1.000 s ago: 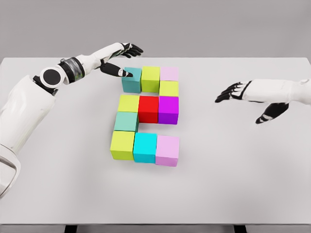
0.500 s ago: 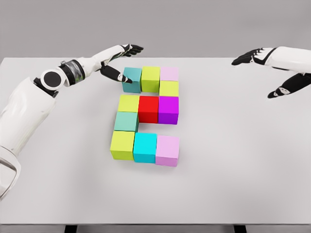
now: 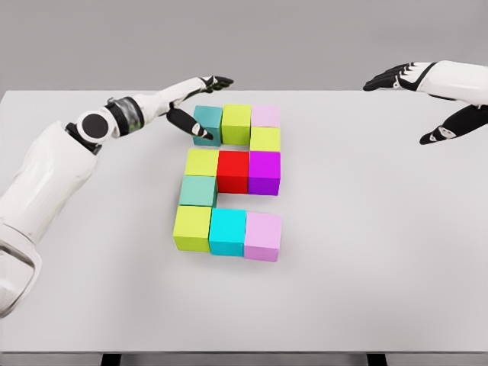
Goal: Assemble the squares on the desktop into the number 2
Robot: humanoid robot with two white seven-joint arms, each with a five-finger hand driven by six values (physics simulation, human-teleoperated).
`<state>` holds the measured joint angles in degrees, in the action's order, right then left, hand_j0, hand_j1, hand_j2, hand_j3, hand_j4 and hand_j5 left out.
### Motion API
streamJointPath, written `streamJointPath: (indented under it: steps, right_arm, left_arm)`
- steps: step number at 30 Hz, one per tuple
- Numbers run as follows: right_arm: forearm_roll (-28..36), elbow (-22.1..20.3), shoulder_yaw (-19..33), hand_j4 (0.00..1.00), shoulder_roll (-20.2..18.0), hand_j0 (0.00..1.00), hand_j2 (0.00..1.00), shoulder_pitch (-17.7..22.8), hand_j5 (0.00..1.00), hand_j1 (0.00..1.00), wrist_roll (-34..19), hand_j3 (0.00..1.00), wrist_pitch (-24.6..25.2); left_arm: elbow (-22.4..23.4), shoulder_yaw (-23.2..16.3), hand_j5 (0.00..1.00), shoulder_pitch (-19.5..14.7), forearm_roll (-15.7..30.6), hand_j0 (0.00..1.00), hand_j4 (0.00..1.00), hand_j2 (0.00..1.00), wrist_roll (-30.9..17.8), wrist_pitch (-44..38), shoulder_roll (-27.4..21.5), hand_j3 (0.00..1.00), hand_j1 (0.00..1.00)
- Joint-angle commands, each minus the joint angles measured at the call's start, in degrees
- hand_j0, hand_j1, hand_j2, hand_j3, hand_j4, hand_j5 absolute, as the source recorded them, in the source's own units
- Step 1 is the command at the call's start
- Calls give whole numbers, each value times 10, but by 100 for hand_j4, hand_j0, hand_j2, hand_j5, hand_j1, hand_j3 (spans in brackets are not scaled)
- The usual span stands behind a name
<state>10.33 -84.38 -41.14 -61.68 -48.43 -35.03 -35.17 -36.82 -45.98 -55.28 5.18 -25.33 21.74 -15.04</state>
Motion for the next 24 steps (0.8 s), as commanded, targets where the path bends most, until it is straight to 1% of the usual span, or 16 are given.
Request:
streamJointPath:
  steps: [1, 4, 7, 10, 12, 16, 18, 19, 20, 24]
  right_arm:
    - [4, -2, 0, 100, 0, 100, 100, 0, 100, 100, 0, 100, 2]
    - [3, -3, -1, 100, 0, 100, 100, 0, 100, 100, 0, 100, 2]
    - [3, -10, -4, 100, 1, 100, 100, 2, 100, 100, 0, 100, 2]
    - [7, -12, -3, 100, -1, 100, 100, 2, 100, 100, 0, 100, 2]
    - [8, -25, 2, 100, -5, 100, 100, -3, 100, 100, 0, 100, 2]
    - [7, -21, 5, 100, -5, 100, 100, 1, 100, 100, 0, 100, 2]
    - [5, -21, 7, 100, -6, 100, 100, -4, 100, 100, 0, 100, 2]
    - [7, -20, 14, 100, -5, 100, 100, -4, 100, 100, 0, 100, 2]
    - [8, -25, 18, 100, 1, 100, 100, -3, 100, 100, 0, 100, 2]
    - [8, -39, 18, 100, 1, 100, 100, 0, 100, 100, 0, 100, 2]
  left_arm:
    - [12, 3, 99, 0, -7, 99, 99, 99, 1, -3, 5, 99, 99]
    - [19, 3, 98, -2, -8, 98, 98, 98, 1, -4, 10, 98, 98]
    - [30, 4, 98, -3, -21, 98, 98, 98, 2, -5, 14, 98, 98]
    - [30, 4, 97, -4, -22, 97, 97, 97, 2, -5, 14, 97, 97]
    - [30, 4, 95, -7, -26, 95, 95, 95, 2, -6, 18, 95, 95]
    - [30, 4, 95, -11, -33, 95, 95, 95, 3, -9, 19, 95, 95]
    - [32, 4, 95, -11, -37, 95, 95, 95, 3, -9, 19, 95, 95]
    - [35, 4, 95, -12, -39, 95, 95, 95, 3, -9, 19, 95, 95]
    - [39, 5, 95, -12, -43, 95, 95, 95, 3, -9, 20, 95, 95]
    - [39, 4, 94, -14, -54, 94, 94, 94, 3, -25, 25, 94, 94]
